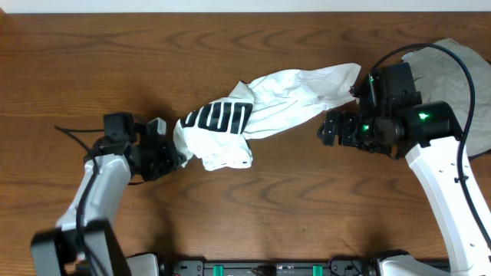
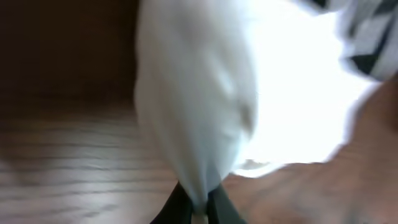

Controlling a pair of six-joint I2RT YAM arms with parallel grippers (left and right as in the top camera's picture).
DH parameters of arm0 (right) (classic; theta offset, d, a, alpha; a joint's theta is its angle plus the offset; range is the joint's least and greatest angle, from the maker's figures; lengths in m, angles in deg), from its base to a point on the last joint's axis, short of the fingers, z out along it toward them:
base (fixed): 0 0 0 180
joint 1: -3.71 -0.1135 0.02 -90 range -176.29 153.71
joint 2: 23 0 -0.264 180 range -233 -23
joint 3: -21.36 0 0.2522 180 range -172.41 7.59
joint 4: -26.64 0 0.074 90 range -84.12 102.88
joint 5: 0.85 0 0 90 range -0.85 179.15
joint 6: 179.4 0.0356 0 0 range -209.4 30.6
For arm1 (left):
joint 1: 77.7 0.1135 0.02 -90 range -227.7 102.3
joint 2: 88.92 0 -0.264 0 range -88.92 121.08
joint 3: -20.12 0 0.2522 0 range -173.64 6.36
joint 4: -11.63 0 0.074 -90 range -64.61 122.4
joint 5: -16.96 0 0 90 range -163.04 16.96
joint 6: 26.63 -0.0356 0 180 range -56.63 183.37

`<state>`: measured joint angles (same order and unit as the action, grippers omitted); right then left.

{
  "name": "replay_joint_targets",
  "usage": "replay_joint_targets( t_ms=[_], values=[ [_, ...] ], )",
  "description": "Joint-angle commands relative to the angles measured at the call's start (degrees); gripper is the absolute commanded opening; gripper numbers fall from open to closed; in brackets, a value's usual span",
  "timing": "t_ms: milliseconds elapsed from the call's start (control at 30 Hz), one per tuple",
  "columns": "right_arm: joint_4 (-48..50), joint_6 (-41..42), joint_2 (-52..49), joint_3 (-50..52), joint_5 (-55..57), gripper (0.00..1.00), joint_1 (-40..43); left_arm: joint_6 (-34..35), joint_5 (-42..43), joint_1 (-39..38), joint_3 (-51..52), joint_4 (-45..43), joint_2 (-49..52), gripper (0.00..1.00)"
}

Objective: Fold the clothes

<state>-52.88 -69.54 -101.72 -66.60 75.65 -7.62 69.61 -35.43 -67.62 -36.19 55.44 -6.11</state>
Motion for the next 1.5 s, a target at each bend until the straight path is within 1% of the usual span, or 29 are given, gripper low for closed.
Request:
replay_joint_targets(
  t_ms=[0,167,233,300,400,533,700,833,967,1033,1167,1233,1333,1467],
  values=[
    [-0.4,-0.2,0.1,0.0,-0.3,0.99,-0.4,4.4,4.5,0.2,-3.5,0.1,-6.7,0.06],
    [-1.2,-0.1,0.1,0.1,-0.3,0.99,-0.4,11.4,4.4,0.2,-6.8,0.1,-18.1,0.06],
    [-1.6,0.2,0.1,0.1,-0.6,0.99,-0.4,15.4,3.1,0.2,-9.1,0.1,-22.6,0.06],
    [-2.0,1.2,0.1,0.2,-0.6,0.99,-0.5,17.7,1.6,0.2,-11.3,0.1,-25.7,0.06],
    [-2.3,1.6,0.1,0.4,-1.6,0.99,-1.0,20.2,-4.3,0.2,-14.0,0.1,-29.5,0.06],
    [-2.2,1.6,0.1,1.1,-4.8,0.99,-2.8,22.4,-12.1,0.2,-14.7,0.1,-32.1,0.06],
    [-0.2,1.7,0.1,2.5,-11.5,0.99,-8.3,22.4,-12.8,0.2,-14.7,0.6,-32.2,0.06],
    [3.0,5.2,0.0,3.7,-11.5,0.99,-15.0,22.3,-13.0,0.2,-14.7,0.7,-32.0,0.06],
    [6.4,12.7,-0.4,5.3,-1.9,0.99,-20.9,22.3,-15.1,0.2,-14.7,1.0,-32.0,0.06],
    [8.6,14.2,-0.9,6.4,1.6,0.99,-22.2,22.3,-15.2,0.2,-14.7,1.5,-32.0,0.06],
    [14.6,14.1,-3.1,8.8,1.9,0.99,-22.4,22.4,-18.6,0.2,-14.7,3.5,-32.0,0.06],
    [17.8,13.9,-5.2,9.3,4.4,0.99,-22.1,22.3,-20.3,0.2,-14.7,4.9,-32.0,0.06],
    [21.4,13.9,-8.3,9.3,8.2,0.98,-21.6,22.0,-20.8,0.2,-14.7,6.1,-32.0,0.06],
    [25.0,13.7,-12.8,9.3,9.0,0.96,-20.5,21.2,-20.8,0.2,-14.7,7.3,-32.0,0.06]
  ],
)
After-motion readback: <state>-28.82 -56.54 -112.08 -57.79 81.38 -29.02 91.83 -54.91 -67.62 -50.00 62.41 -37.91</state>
